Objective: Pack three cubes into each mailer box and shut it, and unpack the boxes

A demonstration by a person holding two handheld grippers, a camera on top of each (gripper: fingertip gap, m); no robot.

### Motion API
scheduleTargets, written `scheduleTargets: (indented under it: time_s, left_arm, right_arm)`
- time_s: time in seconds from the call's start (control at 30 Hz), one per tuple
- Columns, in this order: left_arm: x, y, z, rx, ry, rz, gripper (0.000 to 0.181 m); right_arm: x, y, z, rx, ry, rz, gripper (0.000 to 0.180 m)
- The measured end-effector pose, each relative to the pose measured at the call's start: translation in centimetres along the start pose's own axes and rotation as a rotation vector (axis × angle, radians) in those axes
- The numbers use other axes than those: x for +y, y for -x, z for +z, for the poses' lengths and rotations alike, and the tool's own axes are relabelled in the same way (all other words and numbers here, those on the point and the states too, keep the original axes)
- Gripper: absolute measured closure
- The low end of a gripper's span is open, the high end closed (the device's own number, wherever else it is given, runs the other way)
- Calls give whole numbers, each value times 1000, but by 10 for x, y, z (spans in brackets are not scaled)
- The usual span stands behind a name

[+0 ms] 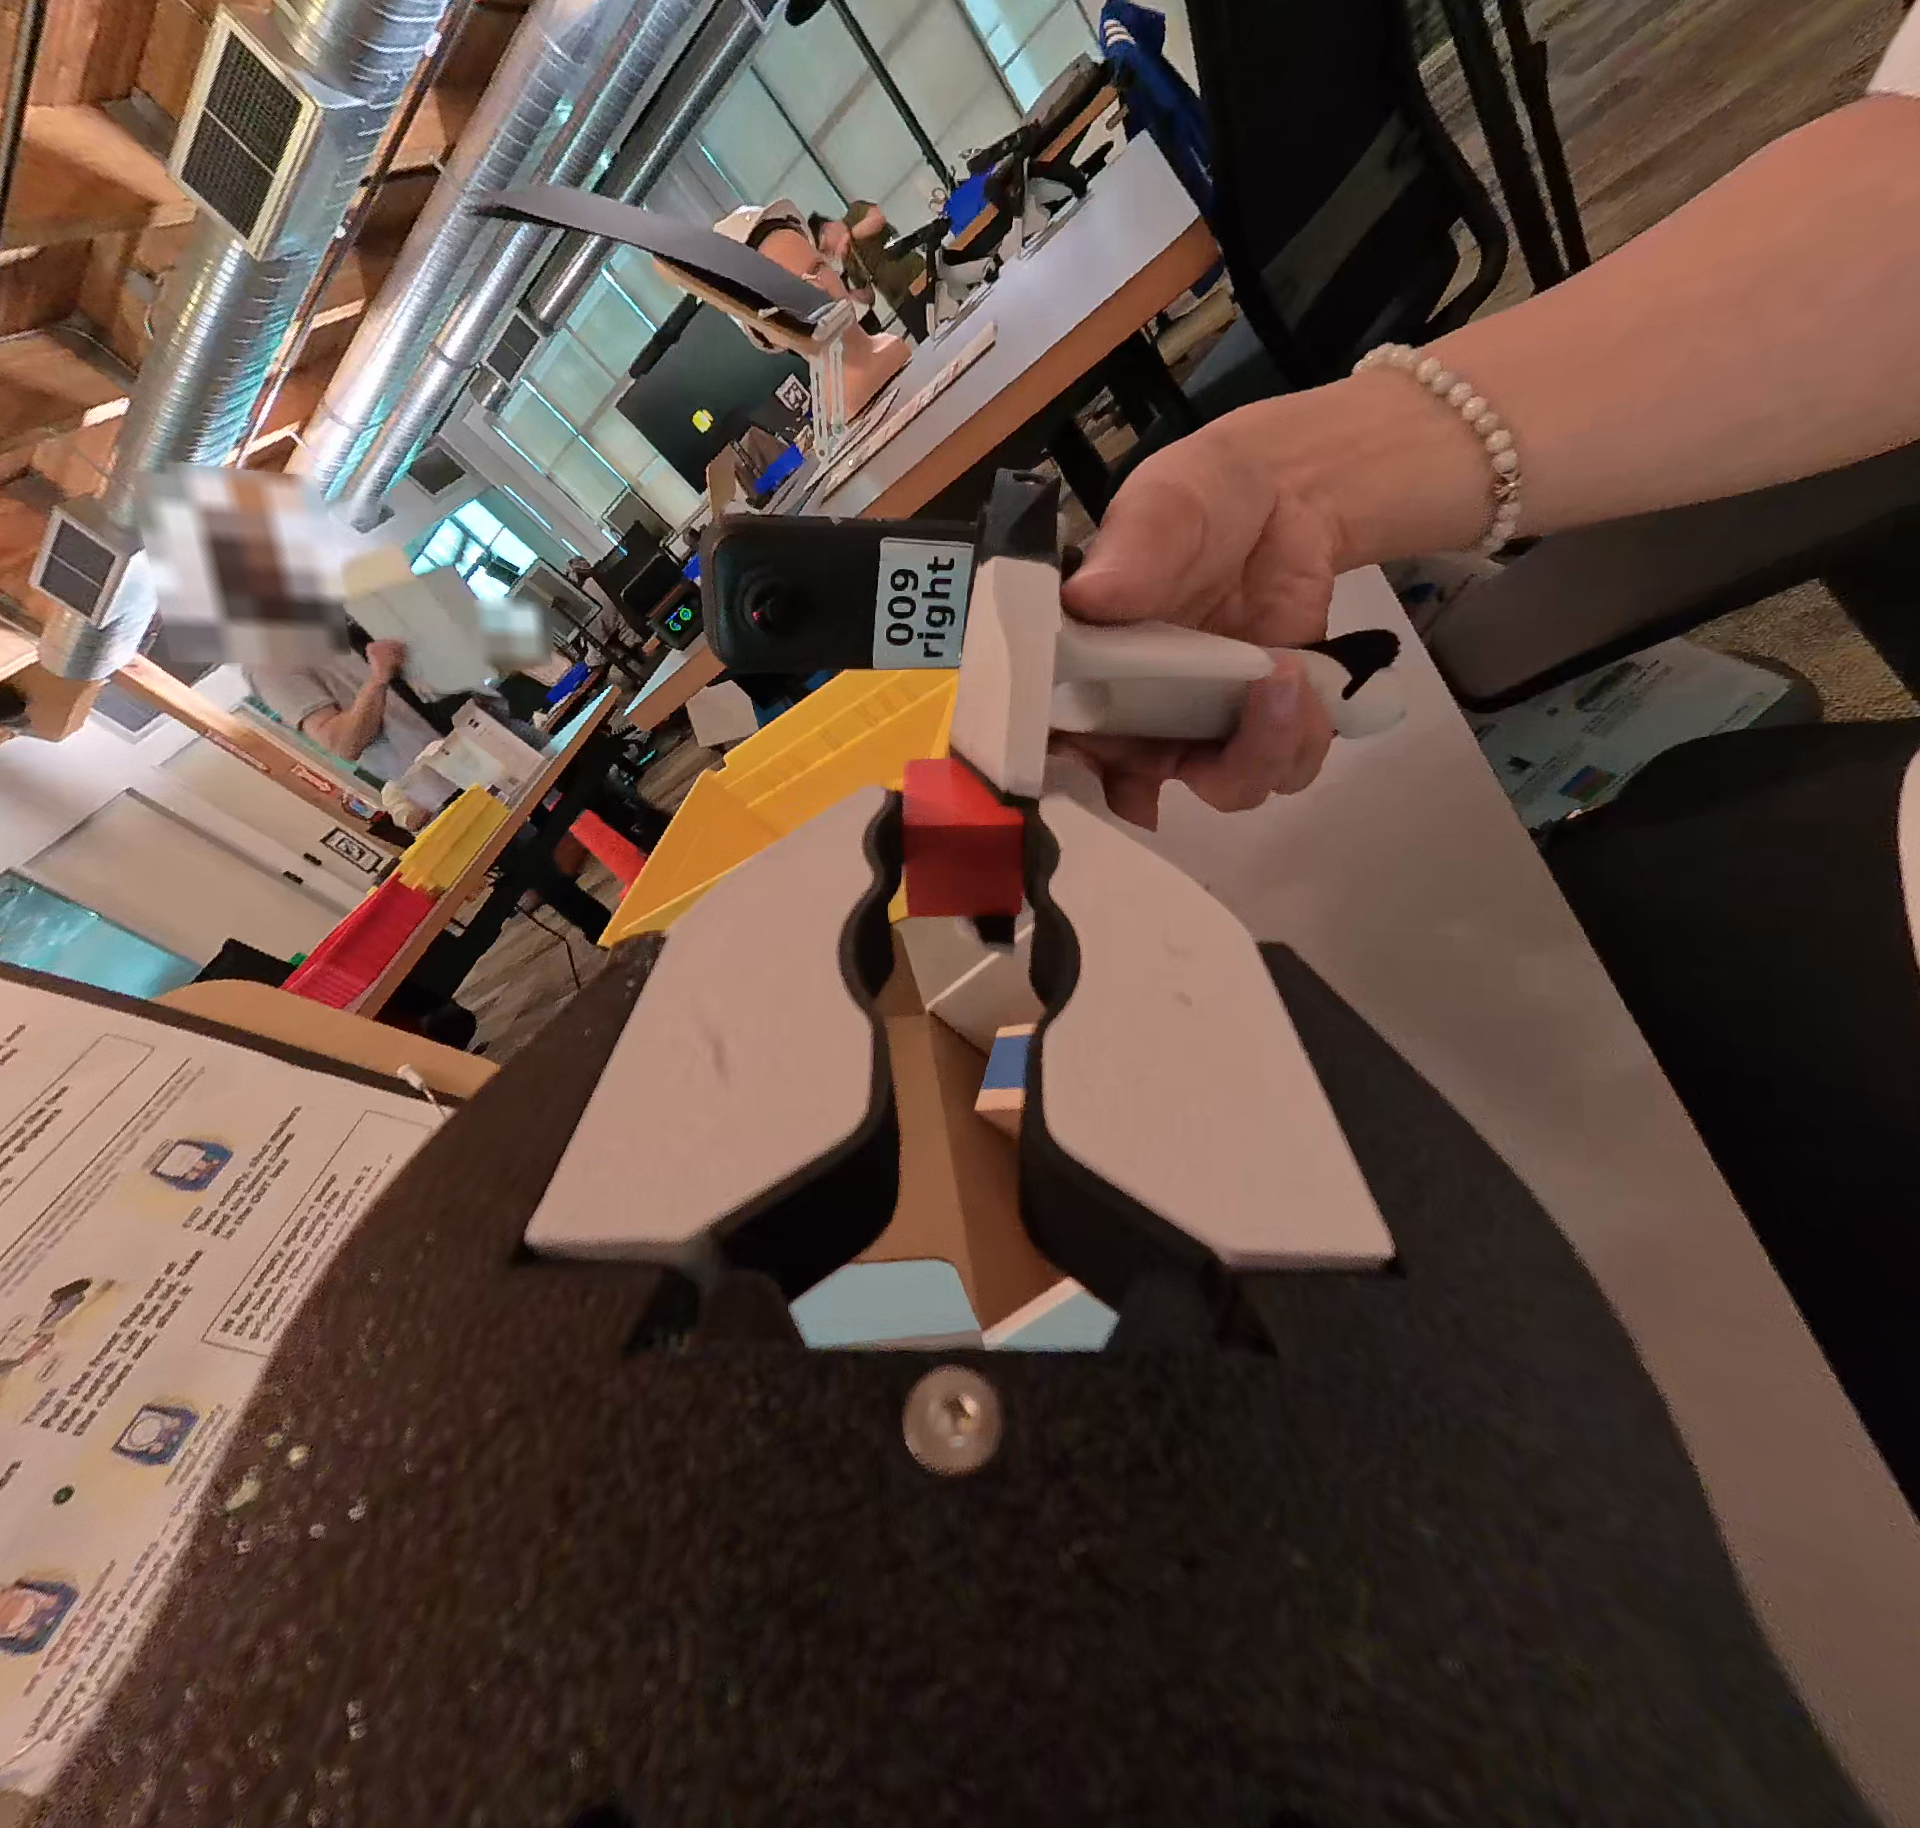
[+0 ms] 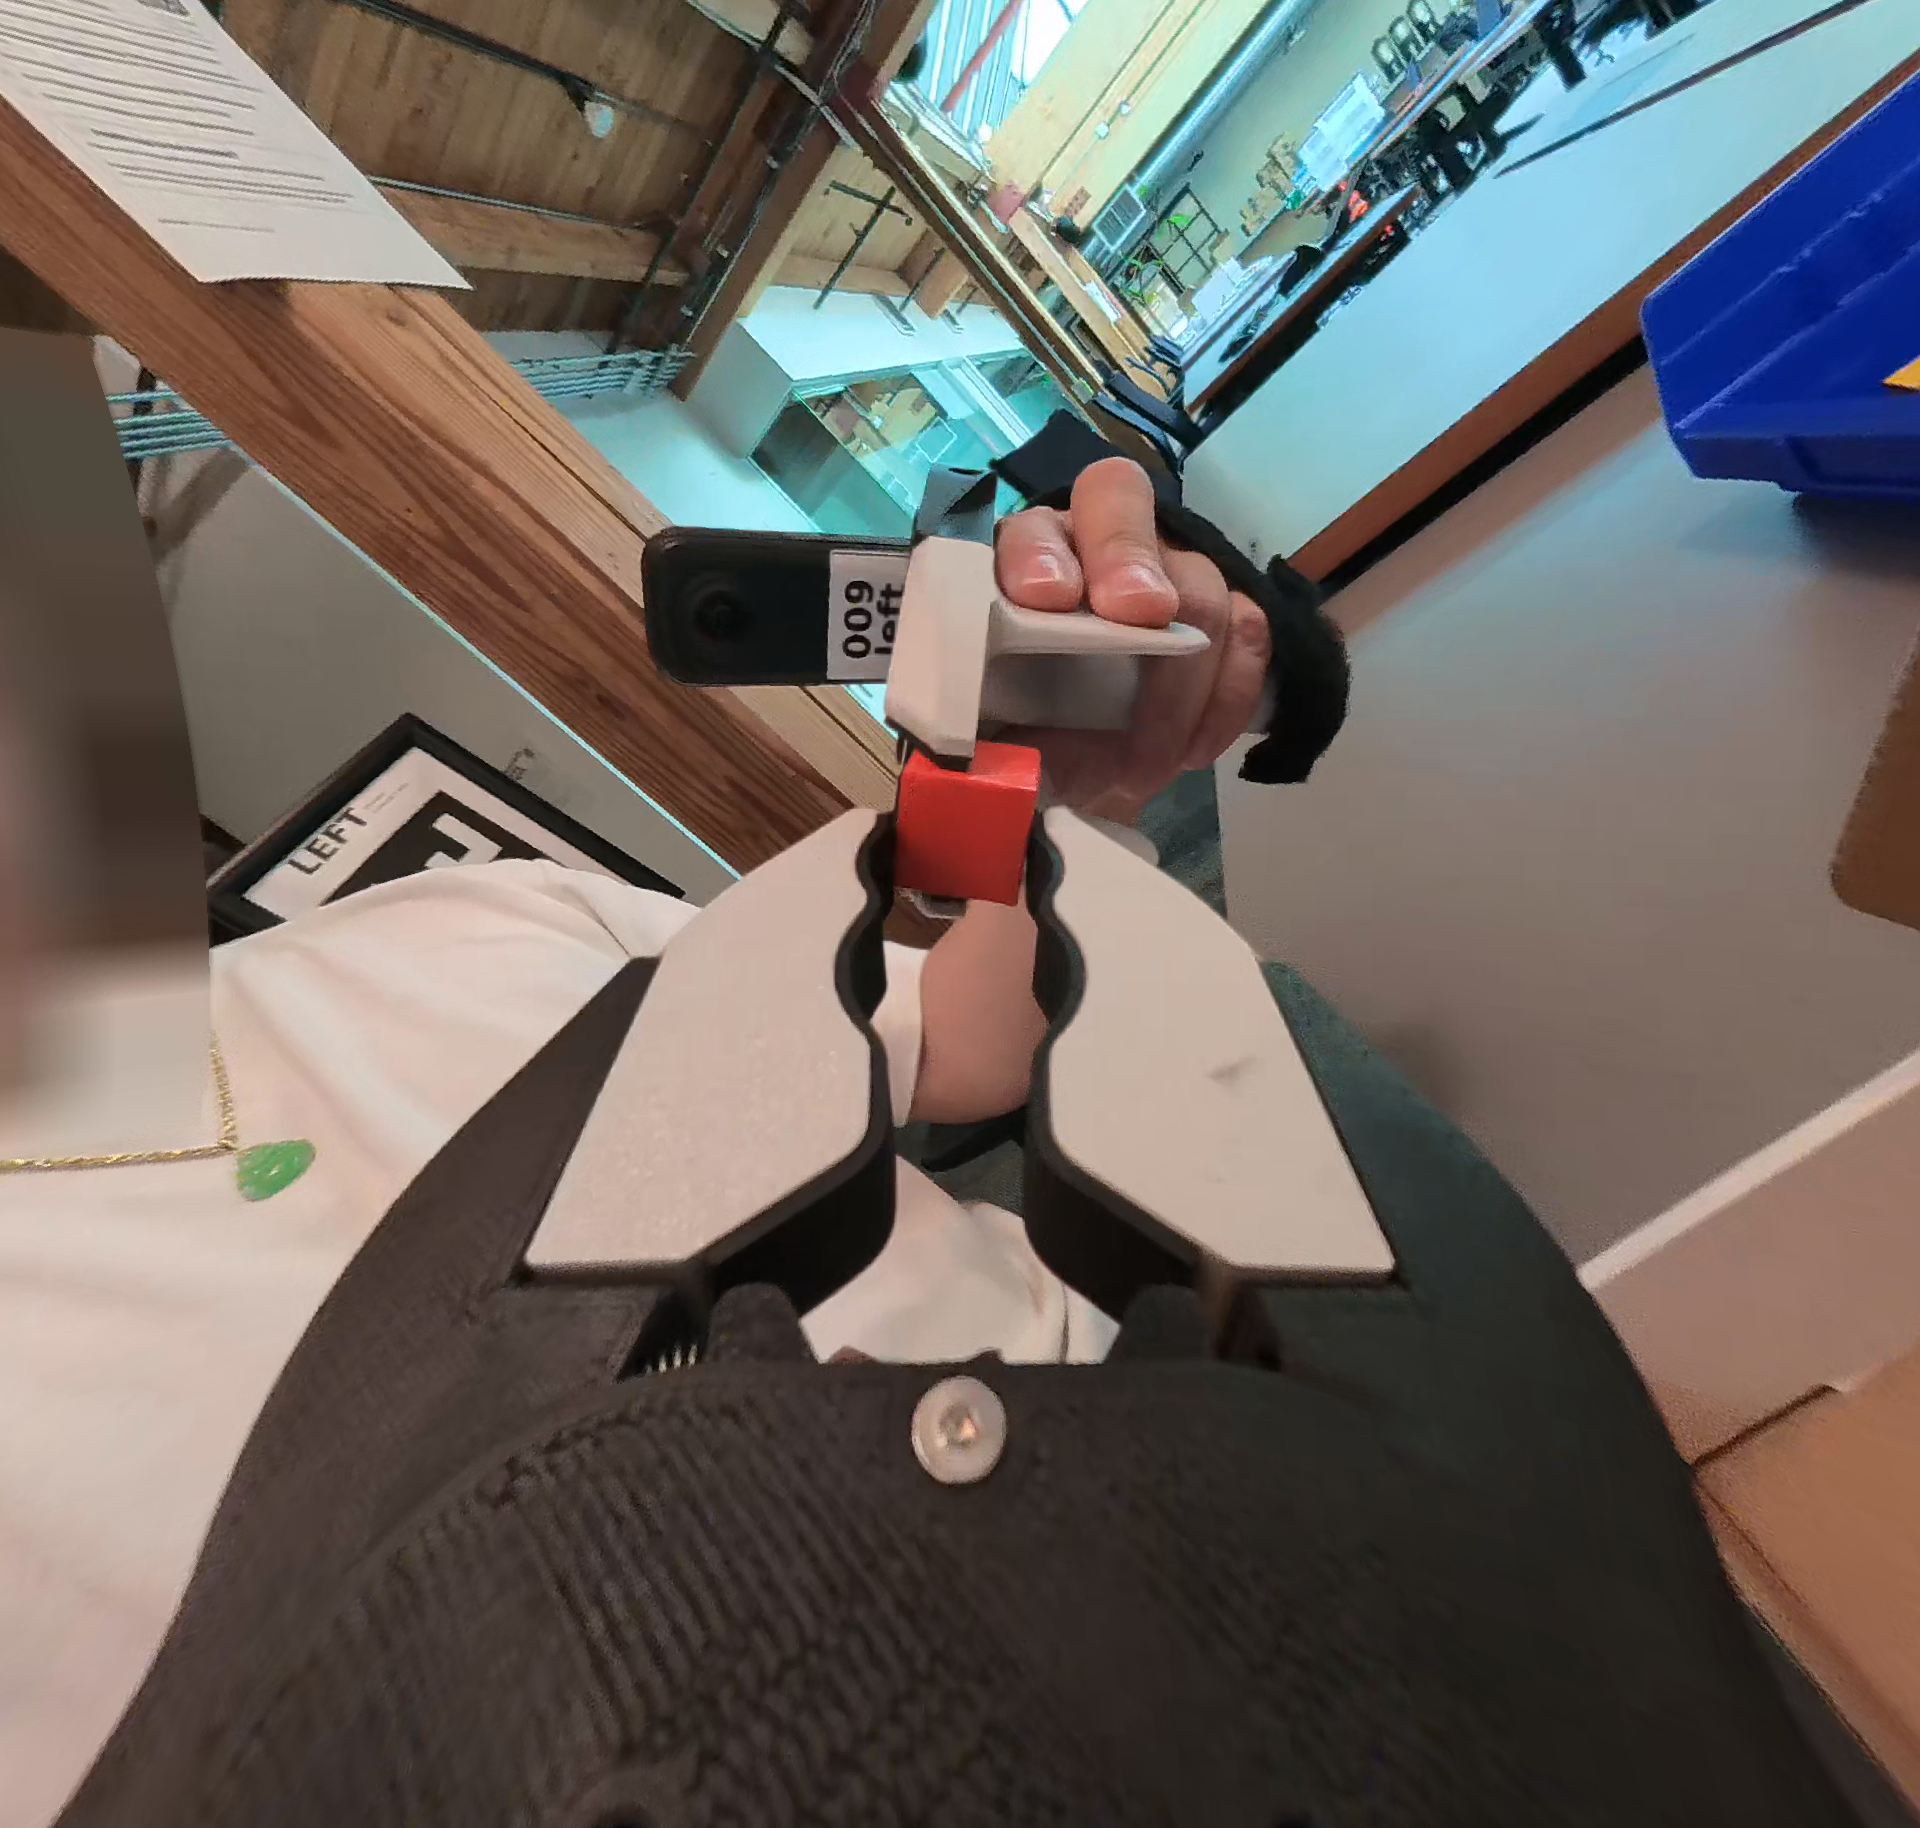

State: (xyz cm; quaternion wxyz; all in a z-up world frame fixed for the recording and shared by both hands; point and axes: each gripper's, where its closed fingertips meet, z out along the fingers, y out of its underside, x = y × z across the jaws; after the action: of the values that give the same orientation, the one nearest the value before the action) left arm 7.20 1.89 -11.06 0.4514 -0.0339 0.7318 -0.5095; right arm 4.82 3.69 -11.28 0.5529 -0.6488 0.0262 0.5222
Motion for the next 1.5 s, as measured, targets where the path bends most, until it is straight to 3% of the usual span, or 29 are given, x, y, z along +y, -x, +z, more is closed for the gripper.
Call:
scheduleTargets:
  time_s: [0.2, 0.27, 0.37, 0.47, 0.67, 1.03, 1.23, 1.37, 1.5]
  left_arm:
    - [12, 3, 5, -41, 46, -17, 158]
    - [14, 7, 3, -79, 52, -20, 141]
    - [18, 19, -7, -144, 73, -27, 137]
    - [24, 35, -22, -212, 105, -44, 133]
    - [51, 57, -43, -322, 246, -79, 142]
    - [76, 52, -43, -290, 349, -99, 145]
    - [82, 55, -49, -302, 356, -126, 146]
    - [85, 82, -82, -441, 327, -251, 148]
    - [125, 118, -150, -743, 469, -502, 146]
  right_arm:
    - [-2, -10, -8, 72, 23, -66, 157]
    - [-9, -14, -16, 150, 32, -127, 157]
    - [-25, -32, -46, 395, 71, -267, 157]
    - [-22, -68, -92, 742, 253, -383, 157]
    - [3, -112, -141, 1037, 587, -440, 157]
    - [41, -148, -139, 1076, 882, -391, 157]
    - [46, -151, -134, 1063, 910, -412, 157]
    - [43, -141, -125, 1018, 806, -438, 145]
    - [39, -127, -114, 966, 686, -500, 134]
